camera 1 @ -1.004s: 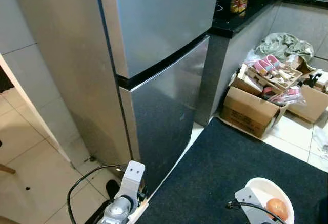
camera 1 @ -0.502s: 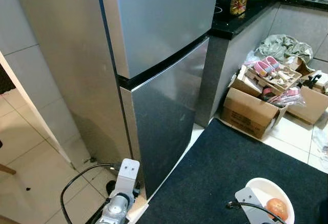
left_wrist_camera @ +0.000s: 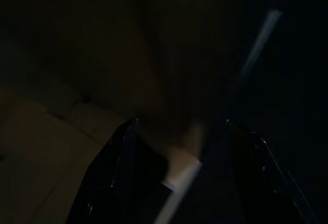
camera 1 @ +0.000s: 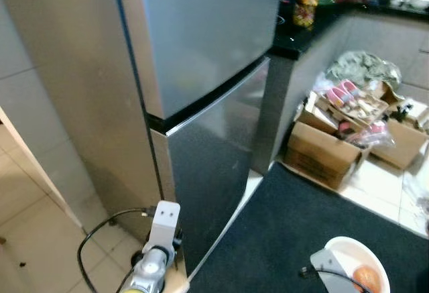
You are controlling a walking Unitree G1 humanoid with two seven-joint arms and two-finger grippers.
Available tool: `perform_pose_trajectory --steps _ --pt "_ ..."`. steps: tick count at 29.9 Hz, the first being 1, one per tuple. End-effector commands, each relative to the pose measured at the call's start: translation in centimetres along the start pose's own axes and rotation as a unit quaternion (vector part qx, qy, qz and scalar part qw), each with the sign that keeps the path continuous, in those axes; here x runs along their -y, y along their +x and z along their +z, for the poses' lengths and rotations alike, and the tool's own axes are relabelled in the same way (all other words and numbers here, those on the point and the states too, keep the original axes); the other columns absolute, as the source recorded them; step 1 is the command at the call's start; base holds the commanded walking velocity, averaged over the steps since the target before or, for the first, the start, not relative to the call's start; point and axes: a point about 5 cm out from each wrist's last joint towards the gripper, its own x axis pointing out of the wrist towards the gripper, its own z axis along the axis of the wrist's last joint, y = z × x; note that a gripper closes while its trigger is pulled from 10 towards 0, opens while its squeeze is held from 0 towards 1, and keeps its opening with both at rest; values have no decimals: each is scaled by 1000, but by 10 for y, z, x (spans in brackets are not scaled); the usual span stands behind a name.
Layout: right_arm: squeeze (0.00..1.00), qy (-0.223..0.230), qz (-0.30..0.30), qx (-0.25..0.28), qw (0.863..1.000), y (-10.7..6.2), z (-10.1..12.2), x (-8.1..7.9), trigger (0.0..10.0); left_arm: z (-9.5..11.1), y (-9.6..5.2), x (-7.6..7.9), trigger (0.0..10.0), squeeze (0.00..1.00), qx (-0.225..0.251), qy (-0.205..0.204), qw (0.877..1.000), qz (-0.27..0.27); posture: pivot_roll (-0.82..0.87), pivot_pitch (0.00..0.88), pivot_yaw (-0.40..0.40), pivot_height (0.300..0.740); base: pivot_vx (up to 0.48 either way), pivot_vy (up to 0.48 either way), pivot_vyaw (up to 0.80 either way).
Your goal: Restocking fridge
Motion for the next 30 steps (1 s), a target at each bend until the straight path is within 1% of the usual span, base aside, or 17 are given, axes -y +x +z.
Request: perform_pose_trajectory --steps 1,3,6,12,18,26,30 --pt "0 3 3 19 1000 1 10 -5 10000 -2 -1 -1 10000 0 0 0 1000 0 -70 0 -29 740 345 0 0" --pt "0 3 3 19 1000 1 10 -5 10000 -2 -1 -1 10000 0 0 0 1000 0 -70 0 -29 740 345 0 0" --pt "0 3 2 19 1000 1 10 -5 10000 2 -1 2 10000 0 15 -5 1000 -11 -70 0 -29 740 0 0 0" --pt "0 4 2 18 1000 1 10 -5 10000 3 0 2 10000 0 18 -3 1000 -14 -70 0 -29 740 0 0 0" --pt "0 4 2 16 1000 1 8 -6 10000 5 0 6 10000 0 29 -9 999 -32 -70 0 -24 740 0 0 0" --pt "0 3 2 15 1000 1 7 -6 10000 5 -1 7 10000 0 30 -5 999 -35 -70 0 -25 740 0 0 0" --pt "0 3 3 13 1000 1 6 -7 10000 5 -1 6 10000 0 33 -15 999 -31 -71 0 -24 740 0 -137 0"
